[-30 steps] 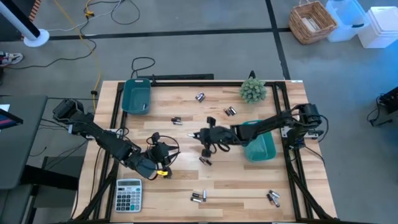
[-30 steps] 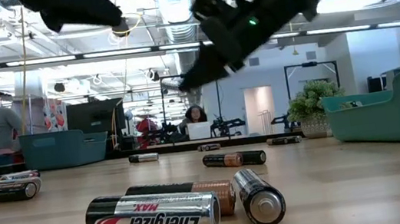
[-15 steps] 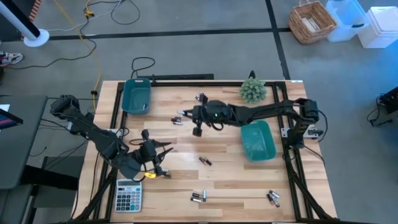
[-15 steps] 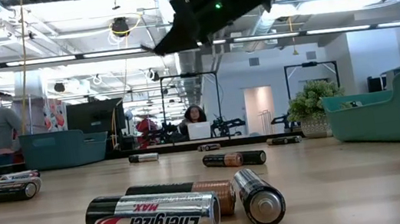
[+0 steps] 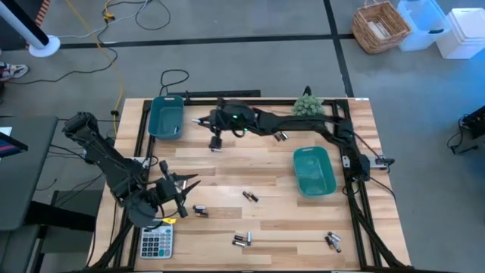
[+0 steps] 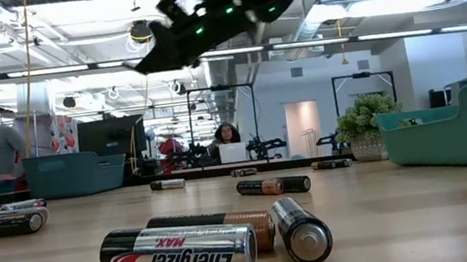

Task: Sort batteries
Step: Put the black-silver battery into the blue bin

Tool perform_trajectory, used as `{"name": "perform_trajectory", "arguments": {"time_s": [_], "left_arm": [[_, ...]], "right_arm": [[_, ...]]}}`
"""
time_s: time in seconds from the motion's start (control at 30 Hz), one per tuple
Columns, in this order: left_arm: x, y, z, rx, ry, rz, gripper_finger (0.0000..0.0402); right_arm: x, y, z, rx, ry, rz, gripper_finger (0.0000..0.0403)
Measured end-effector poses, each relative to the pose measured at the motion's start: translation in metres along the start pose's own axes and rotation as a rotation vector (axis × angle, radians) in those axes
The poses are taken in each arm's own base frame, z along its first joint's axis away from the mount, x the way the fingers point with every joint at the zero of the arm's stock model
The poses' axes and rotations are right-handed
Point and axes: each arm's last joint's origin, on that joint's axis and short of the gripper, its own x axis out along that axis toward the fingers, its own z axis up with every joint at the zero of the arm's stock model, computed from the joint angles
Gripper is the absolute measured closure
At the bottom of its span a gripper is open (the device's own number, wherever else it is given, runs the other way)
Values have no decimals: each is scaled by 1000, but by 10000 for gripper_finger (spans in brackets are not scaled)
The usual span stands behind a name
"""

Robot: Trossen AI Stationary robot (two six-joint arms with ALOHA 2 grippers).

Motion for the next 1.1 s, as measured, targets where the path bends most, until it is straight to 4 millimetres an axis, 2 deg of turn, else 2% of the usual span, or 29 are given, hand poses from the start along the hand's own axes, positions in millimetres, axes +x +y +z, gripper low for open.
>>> {"name": "perform_trajectory", "arguments": {"time_s": [0.17, 0.43, 0.57, 0.7, 1.1], "left_arm": [[-9, 4, 1, 15, -25, 34, 313], [-14, 14, 3, 11, -27, 30, 313], [-15, 19, 3, 5, -28, 38, 313], [-15, 21, 1, 4, -35, 69, 313], [-14, 29, 3, -78, -69, 152, 313]], "right_arm": [[36, -11, 2, 4, -18, 33, 347], [76, -35, -2, 40, -63, 27, 347], [78, -44, -11, 85, -88, 8, 347], [76, -50, -9, 92, -103, -2, 347], [77, -45, -4, 94, -146, 4, 347]]}}
